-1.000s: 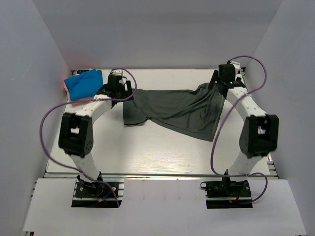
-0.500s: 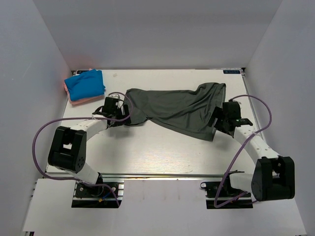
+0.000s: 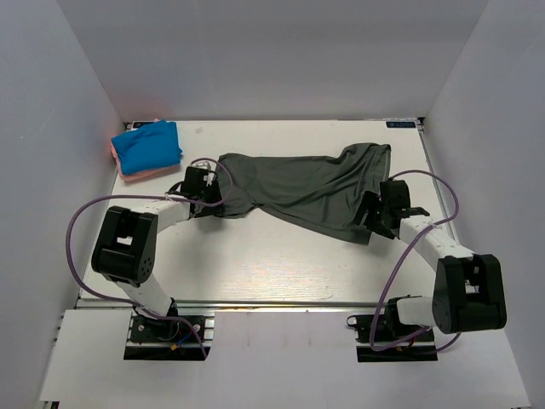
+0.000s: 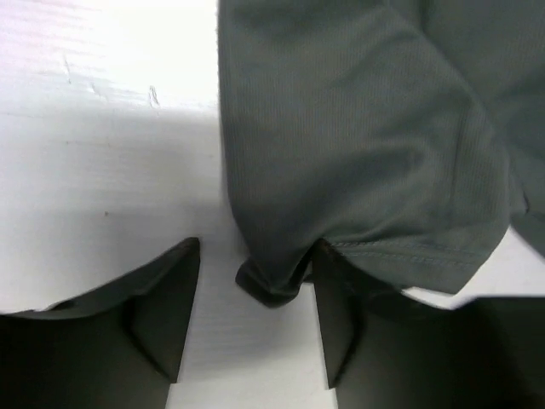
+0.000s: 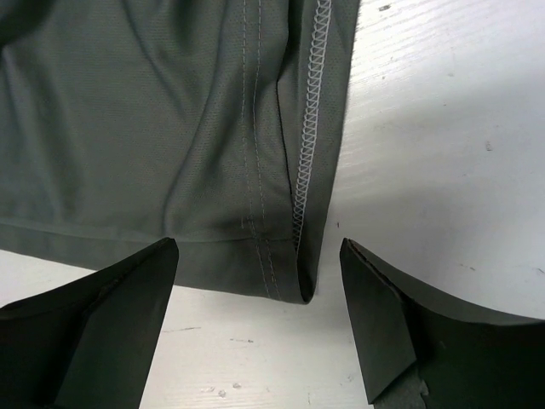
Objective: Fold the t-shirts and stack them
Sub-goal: Flatten out the tshirt
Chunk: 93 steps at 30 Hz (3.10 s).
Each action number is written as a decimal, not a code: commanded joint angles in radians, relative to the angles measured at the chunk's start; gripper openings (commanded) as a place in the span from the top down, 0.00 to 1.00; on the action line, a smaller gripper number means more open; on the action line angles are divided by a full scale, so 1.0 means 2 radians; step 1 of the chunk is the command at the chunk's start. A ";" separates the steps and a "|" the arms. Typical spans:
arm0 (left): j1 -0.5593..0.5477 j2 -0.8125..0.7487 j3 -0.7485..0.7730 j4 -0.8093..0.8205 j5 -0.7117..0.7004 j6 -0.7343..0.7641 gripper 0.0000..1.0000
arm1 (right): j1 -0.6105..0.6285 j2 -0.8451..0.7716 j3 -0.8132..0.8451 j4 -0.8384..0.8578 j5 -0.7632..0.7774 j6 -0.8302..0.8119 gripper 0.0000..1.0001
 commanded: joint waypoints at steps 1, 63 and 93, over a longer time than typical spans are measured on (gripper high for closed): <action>0.000 0.017 0.013 0.006 0.022 -0.001 0.41 | 0.003 0.014 -0.006 0.024 -0.013 -0.004 0.18; 0.000 -0.269 0.172 -0.100 -0.091 0.027 1.00 | 0.008 -0.217 0.219 -0.087 0.043 -0.077 1.00; 0.000 -0.432 0.506 -0.218 -0.071 0.119 1.00 | 0.008 -0.344 0.521 -0.195 -0.097 -0.077 1.00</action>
